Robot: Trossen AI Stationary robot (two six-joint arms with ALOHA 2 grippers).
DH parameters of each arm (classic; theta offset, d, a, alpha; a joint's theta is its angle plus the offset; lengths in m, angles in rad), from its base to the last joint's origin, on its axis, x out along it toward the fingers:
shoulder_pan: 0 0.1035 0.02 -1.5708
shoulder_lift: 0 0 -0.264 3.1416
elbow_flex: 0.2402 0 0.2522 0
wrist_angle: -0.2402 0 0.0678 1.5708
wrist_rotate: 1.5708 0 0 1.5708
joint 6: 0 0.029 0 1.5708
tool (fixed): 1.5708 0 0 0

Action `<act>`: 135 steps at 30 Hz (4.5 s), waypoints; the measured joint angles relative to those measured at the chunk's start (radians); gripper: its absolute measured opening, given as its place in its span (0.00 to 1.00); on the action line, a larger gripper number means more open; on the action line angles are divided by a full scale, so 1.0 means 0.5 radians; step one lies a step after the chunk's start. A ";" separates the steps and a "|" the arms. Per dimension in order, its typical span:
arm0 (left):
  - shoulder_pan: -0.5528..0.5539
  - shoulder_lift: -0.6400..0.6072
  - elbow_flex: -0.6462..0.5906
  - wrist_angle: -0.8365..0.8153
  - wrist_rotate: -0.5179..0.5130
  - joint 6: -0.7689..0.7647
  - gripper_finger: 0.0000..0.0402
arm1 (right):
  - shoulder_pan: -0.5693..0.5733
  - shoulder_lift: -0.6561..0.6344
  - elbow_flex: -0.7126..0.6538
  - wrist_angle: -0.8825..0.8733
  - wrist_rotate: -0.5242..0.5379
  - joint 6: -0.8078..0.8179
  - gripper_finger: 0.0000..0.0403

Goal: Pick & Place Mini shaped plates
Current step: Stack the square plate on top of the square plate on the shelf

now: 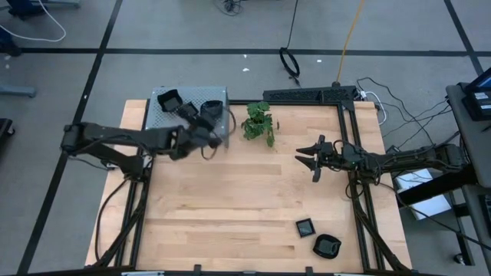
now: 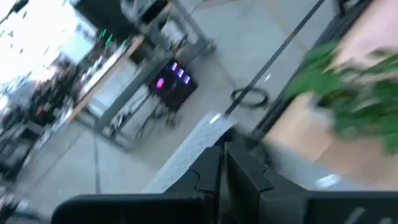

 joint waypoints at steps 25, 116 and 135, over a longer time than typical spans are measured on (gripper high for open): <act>0.486 -0.155 0.000 -0.413 0.552 -0.199 0.13 | 0.000 0.000 0.000 0.001 0.007 0.000 0.32; 1.104 -0.435 0.000 -0.612 1.162 -0.515 0.02 | 0.000 0.000 0.000 0.002 0.010 -0.052 0.32; 1.104 -0.433 0.000 -0.653 1.168 -0.552 0.02 | 0.000 0.000 0.000 0.002 0.010 -0.052 0.32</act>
